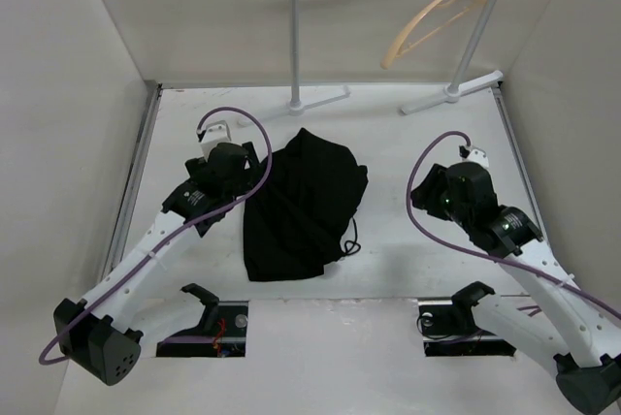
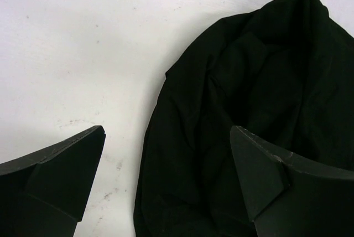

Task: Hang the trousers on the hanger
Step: Flatten out the trousers at the center of the board.

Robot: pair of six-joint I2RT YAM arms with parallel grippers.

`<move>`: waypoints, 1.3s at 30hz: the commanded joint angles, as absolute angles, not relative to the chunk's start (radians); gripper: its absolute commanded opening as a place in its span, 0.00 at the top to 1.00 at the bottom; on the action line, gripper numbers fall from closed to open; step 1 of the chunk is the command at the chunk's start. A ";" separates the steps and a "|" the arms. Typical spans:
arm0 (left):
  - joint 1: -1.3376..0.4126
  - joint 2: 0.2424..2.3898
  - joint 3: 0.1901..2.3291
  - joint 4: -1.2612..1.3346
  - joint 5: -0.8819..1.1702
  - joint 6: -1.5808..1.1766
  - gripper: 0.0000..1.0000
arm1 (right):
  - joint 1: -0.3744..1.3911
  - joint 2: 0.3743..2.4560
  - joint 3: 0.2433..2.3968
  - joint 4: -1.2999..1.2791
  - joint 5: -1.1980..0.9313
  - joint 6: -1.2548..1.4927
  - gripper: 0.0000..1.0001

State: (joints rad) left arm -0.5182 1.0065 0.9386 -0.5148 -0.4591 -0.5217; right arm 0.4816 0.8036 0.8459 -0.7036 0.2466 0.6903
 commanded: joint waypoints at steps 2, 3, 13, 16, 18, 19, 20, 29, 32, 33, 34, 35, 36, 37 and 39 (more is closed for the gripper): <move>-0.527 0.991 0.988 -0.523 -0.489 -0.529 0.00 | 0.464 0.773 0.839 -0.701 0.261 0.709 0.42; -0.527 0.986 0.983 -0.512 -0.494 -0.528 0.00 | 0.461 0.767 0.836 -0.696 0.259 0.710 0.42; -0.530 0.943 0.930 -0.384 -0.423 -0.526 0.00 | 0.496 0.810 0.839 -0.654 0.131 0.709 0.95; -0.510 0.994 0.966 -0.388 -0.338 -0.531 0.00 | 0.562 0.876 0.854 -0.582 0.066 0.710 0.88; -0.499 1.011 0.953 -0.376 -0.270 -0.523 0.33 | 0.606 0.923 0.868 -0.530 0.040 0.715 0.72; -0.492 1.000 0.921 -0.345 -0.261 -0.531 0.57 | 0.637 0.951 0.877 -0.502 0.026 0.718 0.61; -0.476 0.983 0.882 -0.325 -0.261 -0.540 0.71 | 0.684 0.981 0.884 -0.462 0.008 0.722 0.46; -0.400 0.982 0.671 -0.451 -0.216 -0.669 0.34 | 0.889 1.198 0.876 -0.351 -0.048 0.738 0.31; -0.410 1.015 0.617 -0.434 -0.167 -0.704 0.25 | 0.913 1.248 0.856 -0.331 -0.087 0.738 0.28; -0.415 1.035 0.605 -0.425 -0.147 -0.713 0.25 | 0.923 1.267 0.857 -0.325 -0.115 0.733 0.26; -0.419 1.051 0.595 -0.416 -0.134 -0.719 0.25 | 0.929 1.282 0.861 -0.318 -0.133 0.730 0.25; -0.426 1.071 0.583 -0.405 -0.129 -0.724 0.26 | 0.938 1.304 0.865 -0.304 -0.158 0.727 0.24; -0.432 1.090 0.574 -0.394 -0.129 -0.732 0.27 | 0.944 1.324 0.868 -0.290 -0.178 0.724 0.24; -0.438 1.110 0.565 -0.373 -0.127 -0.738 0.29 | 0.947 1.344 0.873 -0.279 -0.189 0.724 0.25; -0.446 1.156 0.558 -0.325 -0.126 -0.738 0.37 | 0.946 1.387 0.880 -0.267 -0.213 0.727 0.33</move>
State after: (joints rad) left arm -0.4332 1.1225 0.5735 -0.3965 -0.1509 -0.7063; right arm 0.9379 1.3510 0.8501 -0.3477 -0.1448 0.7296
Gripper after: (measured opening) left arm 0.650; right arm 0.685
